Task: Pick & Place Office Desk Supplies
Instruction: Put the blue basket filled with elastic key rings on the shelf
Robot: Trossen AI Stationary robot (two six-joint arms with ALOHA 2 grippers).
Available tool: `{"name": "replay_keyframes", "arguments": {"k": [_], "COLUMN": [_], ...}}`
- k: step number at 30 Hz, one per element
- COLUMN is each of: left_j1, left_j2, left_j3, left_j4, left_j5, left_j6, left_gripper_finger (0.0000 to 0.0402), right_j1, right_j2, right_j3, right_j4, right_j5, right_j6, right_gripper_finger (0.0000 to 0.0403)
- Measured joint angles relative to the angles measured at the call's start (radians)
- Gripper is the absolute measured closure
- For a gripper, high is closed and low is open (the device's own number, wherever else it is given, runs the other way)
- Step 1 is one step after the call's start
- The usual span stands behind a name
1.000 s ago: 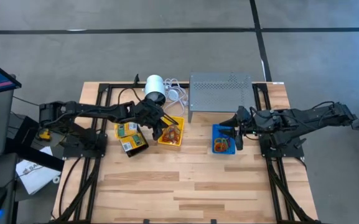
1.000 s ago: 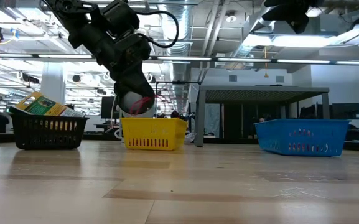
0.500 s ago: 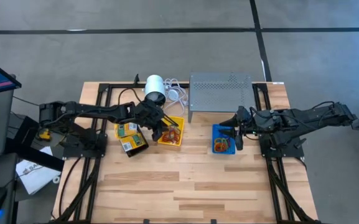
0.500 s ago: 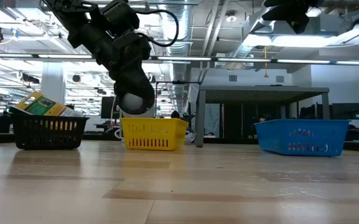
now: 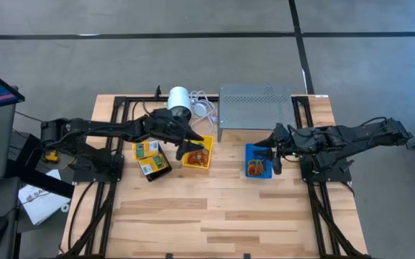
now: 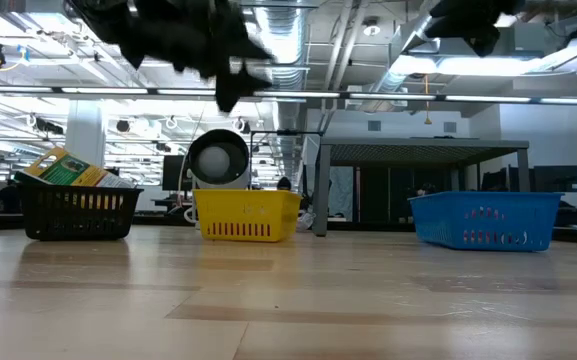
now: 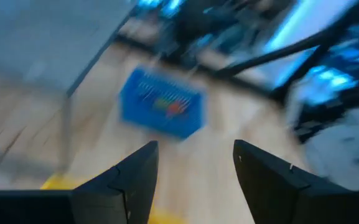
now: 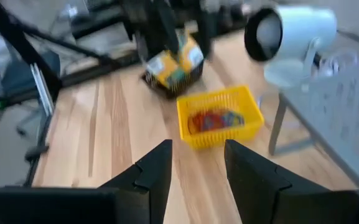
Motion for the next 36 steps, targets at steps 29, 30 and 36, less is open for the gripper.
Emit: {"name": "replay_keyframes", "arguments": {"k": [29, 30, 36], "left_j1": [-0.043, -0.043, -0.043], "left_j2": [-0.379, -0.379, -0.379], "left_j3": [-0.411, -0.411, -0.411], "left_j4": [0.511, 0.513, 0.513], "left_j5": [0.029, 0.030, 0.030], "left_j6": [-0.016, -0.015, -0.014], "left_gripper_finger": [0.0277, 0.0277, 0.0276], "right_j1": [0.014, 0.014, 0.021], "right_j2": [0.481, 0.504, 0.582], "right_j3": [0.322, 0.322, 0.321], "right_j4": [-0.609, -0.613, -0.622], "right_j5": [-0.227, -0.237, -0.248], "right_j6": [0.252, 0.256, 0.256], "right_gripper_finger": [0.0289, 0.0286, 0.0251]}}
